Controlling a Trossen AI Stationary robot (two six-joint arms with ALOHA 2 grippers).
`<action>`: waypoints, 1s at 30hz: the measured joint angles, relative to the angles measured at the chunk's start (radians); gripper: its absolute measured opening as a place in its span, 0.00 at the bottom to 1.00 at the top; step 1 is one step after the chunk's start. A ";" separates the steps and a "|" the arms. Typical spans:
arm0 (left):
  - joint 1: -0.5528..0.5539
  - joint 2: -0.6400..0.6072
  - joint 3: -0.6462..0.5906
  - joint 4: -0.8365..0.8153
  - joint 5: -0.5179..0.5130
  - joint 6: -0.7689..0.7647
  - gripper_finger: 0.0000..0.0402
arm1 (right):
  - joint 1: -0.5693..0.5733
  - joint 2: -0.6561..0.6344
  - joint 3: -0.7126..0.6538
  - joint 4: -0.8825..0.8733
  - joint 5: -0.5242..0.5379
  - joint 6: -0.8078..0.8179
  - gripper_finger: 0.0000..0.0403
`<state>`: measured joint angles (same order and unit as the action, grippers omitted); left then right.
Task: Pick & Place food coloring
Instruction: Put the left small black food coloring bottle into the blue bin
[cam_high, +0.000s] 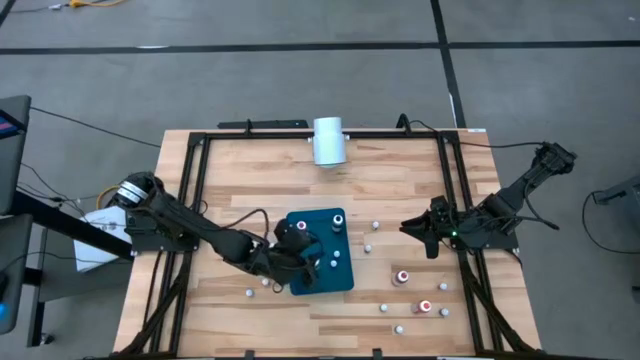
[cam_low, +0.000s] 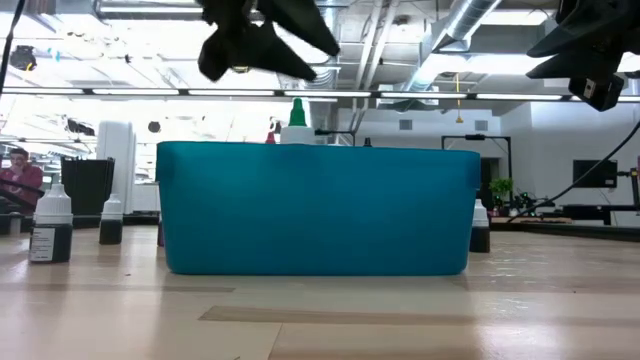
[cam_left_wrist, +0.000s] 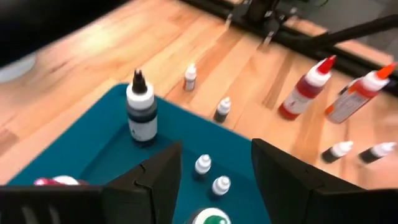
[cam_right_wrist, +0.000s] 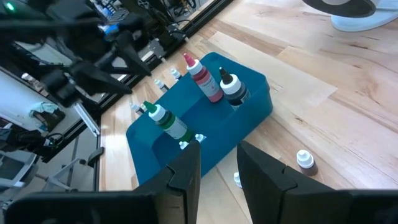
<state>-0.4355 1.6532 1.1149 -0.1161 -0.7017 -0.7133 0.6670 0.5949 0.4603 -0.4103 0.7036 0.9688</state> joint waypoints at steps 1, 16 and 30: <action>-0.002 -0.015 0.000 0.000 0.000 0.007 0.46 | 0.000 0.000 0.000 0.000 0.000 0.000 0.23; -0.091 -0.205 0.000 -0.009 0.001 0.072 0.46 | 0.000 0.000 0.000 0.000 0.000 0.000 0.23; -0.276 -0.258 0.001 -0.083 -0.091 -0.052 0.46 | 0.000 0.000 0.000 0.000 0.000 0.000 0.23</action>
<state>-0.7118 1.3947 1.1160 -0.1989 -0.7927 -0.7651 0.6670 0.5953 0.4603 -0.4103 0.7036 0.9688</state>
